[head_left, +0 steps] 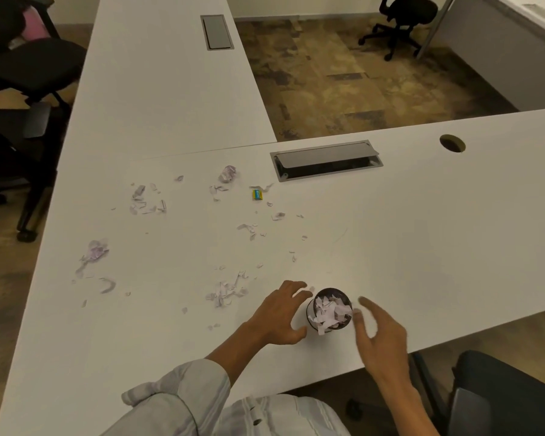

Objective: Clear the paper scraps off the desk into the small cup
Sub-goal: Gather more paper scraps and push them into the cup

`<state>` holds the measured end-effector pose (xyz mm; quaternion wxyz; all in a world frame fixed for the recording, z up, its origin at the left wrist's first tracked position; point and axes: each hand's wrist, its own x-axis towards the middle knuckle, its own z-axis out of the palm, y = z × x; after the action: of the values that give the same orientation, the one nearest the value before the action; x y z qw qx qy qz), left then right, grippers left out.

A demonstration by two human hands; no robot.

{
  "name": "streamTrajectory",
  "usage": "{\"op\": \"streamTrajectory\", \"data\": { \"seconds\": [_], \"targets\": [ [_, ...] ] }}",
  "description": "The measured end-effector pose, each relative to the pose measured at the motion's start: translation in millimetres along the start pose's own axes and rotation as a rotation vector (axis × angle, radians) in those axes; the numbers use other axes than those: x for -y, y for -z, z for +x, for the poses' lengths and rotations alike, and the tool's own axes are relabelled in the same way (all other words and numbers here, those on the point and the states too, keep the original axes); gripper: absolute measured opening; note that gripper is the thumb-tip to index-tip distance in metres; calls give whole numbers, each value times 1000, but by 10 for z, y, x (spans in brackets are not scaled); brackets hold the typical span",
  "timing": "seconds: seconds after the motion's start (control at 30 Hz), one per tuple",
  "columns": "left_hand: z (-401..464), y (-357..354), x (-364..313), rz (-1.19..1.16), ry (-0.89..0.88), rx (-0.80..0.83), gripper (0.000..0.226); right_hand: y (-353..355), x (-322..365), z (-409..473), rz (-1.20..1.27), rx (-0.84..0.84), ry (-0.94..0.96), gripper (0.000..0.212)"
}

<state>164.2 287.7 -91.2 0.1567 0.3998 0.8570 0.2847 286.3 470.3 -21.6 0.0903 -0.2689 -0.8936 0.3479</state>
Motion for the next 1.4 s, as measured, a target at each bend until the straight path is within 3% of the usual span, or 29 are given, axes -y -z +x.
{"op": "streamTrajectory", "data": {
  "seconds": [0.13,0.23,0.3,0.43,0.53,0.6,0.77,0.87,0.97,1.07,1.23,1.4],
  "targets": [
    [0,1,-114,-58,165,41,67,101,-284,156,168,-164,-278,21],
    [38,-33,-193,-144,284,85,73,-9,-619,306,141,-97,-337,23],
    [60,-55,-232,-201,342,85,76,-154,-840,413,94,54,-279,33],
    [76,-73,-344,-224,369,127,78,-457,-1125,696,-190,353,39,60],
    [92,-102,-435,-250,380,100,65,-660,-1148,838,-409,459,168,66],
    [110,-124,-467,-256,360,44,50,-770,-1152,839,-450,409,206,55],
    [180,-146,-505,-284,279,-47,21,-833,-1129,743,-291,293,180,18],
    [245,-128,-531,-286,270,-70,15,-755,-1132,697,-117,188,12,18],
    [322,-97,-535,-252,294,-62,16,-515,-1001,619,130,-23,-187,14],
    [392,-58,-534,-90,309,-27,18,-228,-729,497,304,-114,-241,13],
    [483,-51,-539,165,321,103,21,-182,-343,339,262,-8,6,13],
    [487,-40,-517,134,312,133,25,-396,-302,397,-43,146,105,22]
  ]
}}
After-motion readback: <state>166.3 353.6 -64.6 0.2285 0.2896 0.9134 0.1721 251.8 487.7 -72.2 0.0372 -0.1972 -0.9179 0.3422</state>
